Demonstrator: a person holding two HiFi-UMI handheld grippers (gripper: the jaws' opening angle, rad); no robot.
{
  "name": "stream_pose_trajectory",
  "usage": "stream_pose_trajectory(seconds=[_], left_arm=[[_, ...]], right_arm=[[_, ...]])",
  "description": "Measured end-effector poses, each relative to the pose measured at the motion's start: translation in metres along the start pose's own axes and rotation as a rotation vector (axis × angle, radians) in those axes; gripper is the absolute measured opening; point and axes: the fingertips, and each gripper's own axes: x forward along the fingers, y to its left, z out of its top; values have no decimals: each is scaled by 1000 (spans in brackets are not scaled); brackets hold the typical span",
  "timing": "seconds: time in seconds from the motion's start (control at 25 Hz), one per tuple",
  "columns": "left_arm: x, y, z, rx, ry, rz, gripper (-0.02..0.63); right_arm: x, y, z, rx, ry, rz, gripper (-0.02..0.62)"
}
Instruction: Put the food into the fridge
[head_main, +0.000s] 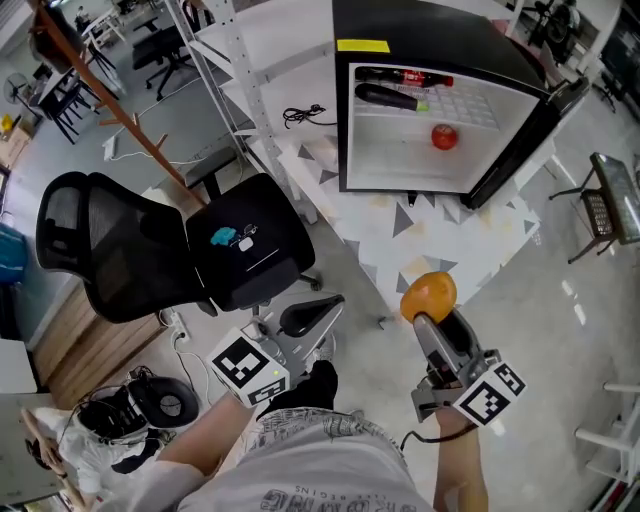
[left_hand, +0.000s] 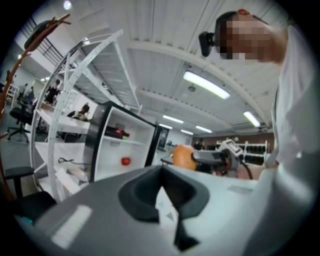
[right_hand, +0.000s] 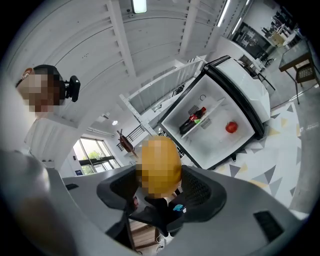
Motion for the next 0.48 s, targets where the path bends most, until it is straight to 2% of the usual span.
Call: stream_pose_trajectory(seconds=[0.48], left_arm=[[21, 85, 25, -14, 14, -31, 6]], right_arm=[[84, -17, 28, -6, -7, -38, 262]])
